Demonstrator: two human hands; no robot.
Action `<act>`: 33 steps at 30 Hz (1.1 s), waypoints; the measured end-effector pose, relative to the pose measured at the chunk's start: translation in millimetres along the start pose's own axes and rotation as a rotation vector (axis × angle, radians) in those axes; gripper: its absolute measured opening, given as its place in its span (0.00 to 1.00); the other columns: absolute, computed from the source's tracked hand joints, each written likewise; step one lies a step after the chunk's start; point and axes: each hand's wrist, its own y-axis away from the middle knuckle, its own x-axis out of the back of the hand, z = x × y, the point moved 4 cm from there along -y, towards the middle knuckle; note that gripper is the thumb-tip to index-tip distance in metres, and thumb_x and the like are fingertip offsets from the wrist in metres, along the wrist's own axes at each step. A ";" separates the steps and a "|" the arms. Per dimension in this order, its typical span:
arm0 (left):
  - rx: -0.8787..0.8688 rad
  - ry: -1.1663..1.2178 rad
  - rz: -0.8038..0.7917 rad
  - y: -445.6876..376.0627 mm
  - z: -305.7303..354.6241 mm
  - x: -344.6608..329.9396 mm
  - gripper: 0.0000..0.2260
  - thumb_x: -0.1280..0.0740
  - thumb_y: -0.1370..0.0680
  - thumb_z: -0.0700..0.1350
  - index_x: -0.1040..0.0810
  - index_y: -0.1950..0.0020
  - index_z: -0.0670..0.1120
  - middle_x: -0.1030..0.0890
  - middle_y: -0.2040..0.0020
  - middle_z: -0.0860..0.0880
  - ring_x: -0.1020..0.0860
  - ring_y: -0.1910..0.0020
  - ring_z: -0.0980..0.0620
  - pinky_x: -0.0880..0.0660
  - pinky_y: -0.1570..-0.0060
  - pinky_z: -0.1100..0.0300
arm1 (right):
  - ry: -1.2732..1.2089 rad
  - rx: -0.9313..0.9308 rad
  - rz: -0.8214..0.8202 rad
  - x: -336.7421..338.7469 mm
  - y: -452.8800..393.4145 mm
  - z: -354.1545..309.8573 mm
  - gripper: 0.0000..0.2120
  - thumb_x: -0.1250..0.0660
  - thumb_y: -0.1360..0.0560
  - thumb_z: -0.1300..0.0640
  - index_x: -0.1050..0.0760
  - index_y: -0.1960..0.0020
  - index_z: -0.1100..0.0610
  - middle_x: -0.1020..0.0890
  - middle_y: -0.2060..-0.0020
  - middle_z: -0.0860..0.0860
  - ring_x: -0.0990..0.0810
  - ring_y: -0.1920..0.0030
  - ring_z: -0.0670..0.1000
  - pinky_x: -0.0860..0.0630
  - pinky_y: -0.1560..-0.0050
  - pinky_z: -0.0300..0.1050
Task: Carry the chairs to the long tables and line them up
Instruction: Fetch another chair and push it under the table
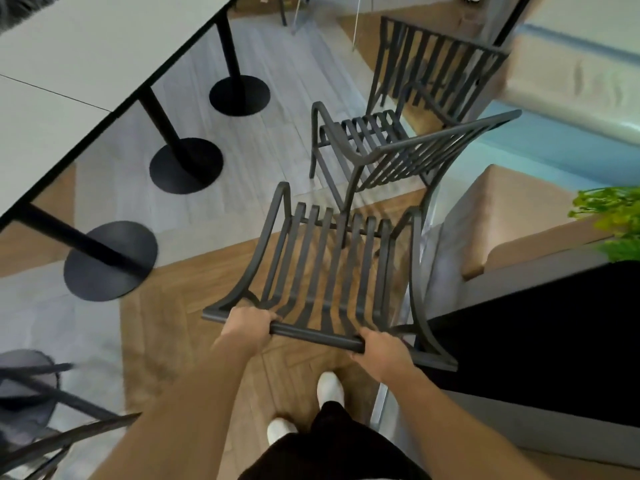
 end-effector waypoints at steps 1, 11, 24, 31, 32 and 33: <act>0.007 0.013 0.010 5.9 -2.0 -6.1 0.21 0.40 0.17 0.47 0.29 0.26 0.63 0.18 0.37 0.52 0.20 0.41 0.48 0.27 0.47 0.54 | 0.015 0.004 0.010 -3.2 3.0 -3.4 0.16 0.34 0.21 0.42 0.25 0.37 0.47 0.16 0.45 0.50 0.18 0.44 0.55 0.22 0.44 0.50; 0.073 0.117 0.028 68.1 -35.3 -71.1 0.23 0.39 0.18 0.42 0.28 0.26 0.62 0.18 0.36 0.50 0.21 0.38 0.46 0.27 0.37 0.49 | 0.151 0.073 0.050 -50.9 36.8 -54.3 0.20 0.39 0.18 0.54 0.28 0.28 0.41 0.19 0.39 0.47 0.20 0.40 0.54 0.24 0.39 0.51; 0.232 0.278 -0.011 132.5 -69.3 -133.5 0.22 0.39 0.18 0.40 0.25 0.27 0.60 0.19 0.36 0.48 0.21 0.38 0.44 0.22 0.41 0.49 | 0.319 0.221 0.020 -75.9 47.0 -112.0 0.26 0.43 0.17 0.60 0.32 0.25 0.37 0.23 0.35 0.47 0.24 0.35 0.53 0.27 0.37 0.49; 0.357 0.319 -0.043 159.6 -87.0 -157.4 0.21 0.37 0.18 0.40 0.25 0.27 0.58 0.19 0.38 0.47 0.21 0.39 0.44 0.21 0.43 0.48 | 0.440 0.341 -0.033 -76.0 29.4 -151.7 0.29 0.44 0.18 0.62 0.34 0.25 0.35 0.24 0.33 0.46 0.26 0.34 0.54 0.28 0.35 0.50; 0.375 0.332 -0.042 162.3 -91.1 -159.9 0.22 0.37 0.18 0.40 0.26 0.27 0.59 0.19 0.38 0.47 0.21 0.39 0.44 0.20 0.43 0.48 | 0.465 0.360 -0.035 -76.5 25.1 -158.6 0.29 0.44 0.18 0.62 0.34 0.24 0.34 0.25 0.33 0.46 0.26 0.34 0.54 0.28 0.35 0.50; 0.393 0.346 -0.040 165.0 -95.5 -161.9 0.23 0.37 0.18 0.40 0.27 0.26 0.59 0.20 0.38 0.47 0.21 0.39 0.44 0.20 0.43 0.48 | 0.486 0.375 -0.037 -76.6 20.3 -165.9 0.30 0.44 0.18 0.63 0.34 0.24 0.34 0.25 0.33 0.46 0.26 0.34 0.54 0.28 0.35 0.51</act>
